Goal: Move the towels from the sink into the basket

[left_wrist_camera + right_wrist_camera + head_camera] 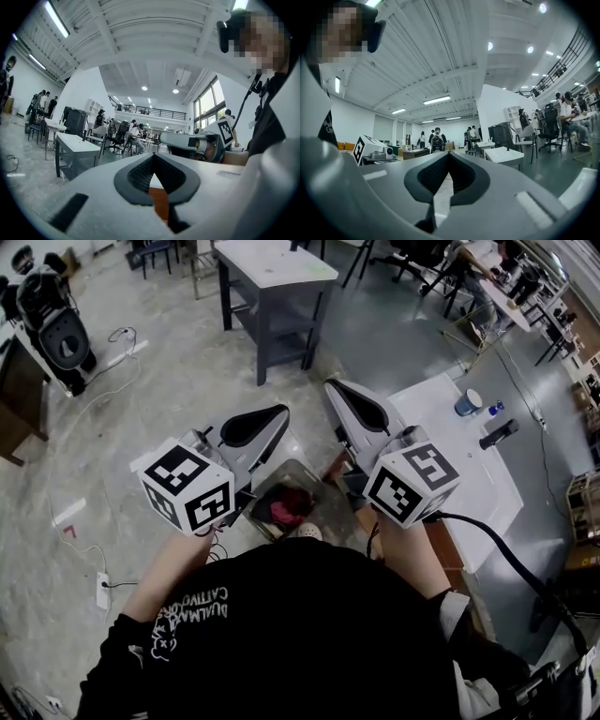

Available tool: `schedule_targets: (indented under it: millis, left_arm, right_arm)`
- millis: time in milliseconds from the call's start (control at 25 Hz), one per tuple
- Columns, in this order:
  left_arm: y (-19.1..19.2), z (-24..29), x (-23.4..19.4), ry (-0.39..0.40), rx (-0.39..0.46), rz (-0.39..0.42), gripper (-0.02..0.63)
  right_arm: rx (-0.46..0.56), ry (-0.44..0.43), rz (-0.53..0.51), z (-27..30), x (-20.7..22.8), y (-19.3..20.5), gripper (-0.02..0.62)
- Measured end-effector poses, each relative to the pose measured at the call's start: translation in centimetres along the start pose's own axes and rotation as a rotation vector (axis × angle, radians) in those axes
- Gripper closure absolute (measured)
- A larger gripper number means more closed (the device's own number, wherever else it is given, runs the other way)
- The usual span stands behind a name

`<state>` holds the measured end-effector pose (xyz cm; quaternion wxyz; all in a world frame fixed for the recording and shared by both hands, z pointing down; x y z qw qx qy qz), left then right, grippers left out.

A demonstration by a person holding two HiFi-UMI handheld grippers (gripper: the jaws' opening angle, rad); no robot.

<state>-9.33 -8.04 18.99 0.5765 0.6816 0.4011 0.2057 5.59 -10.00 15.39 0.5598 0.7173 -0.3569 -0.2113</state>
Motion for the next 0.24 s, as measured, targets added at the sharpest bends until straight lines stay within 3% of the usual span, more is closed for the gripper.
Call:
schedule_targets:
  millis: [240]
  left_arm:
    - [-0.5, 0.4, -1.6, -0.002, 0.007, -0.007, 0.606]
  right_arm:
    - [-0.017, 0.005, -0.014, 1.5, 0.6, 0.4, 0.588]
Point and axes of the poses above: the fingertips, and each gripper's own axes: z forward along the fingers, x to its right, y out of its underside, the point moved 7 cm from there along -z, backward along the fingers, and after that the axes turned 14 degrees about x, right-handed, at the moved point
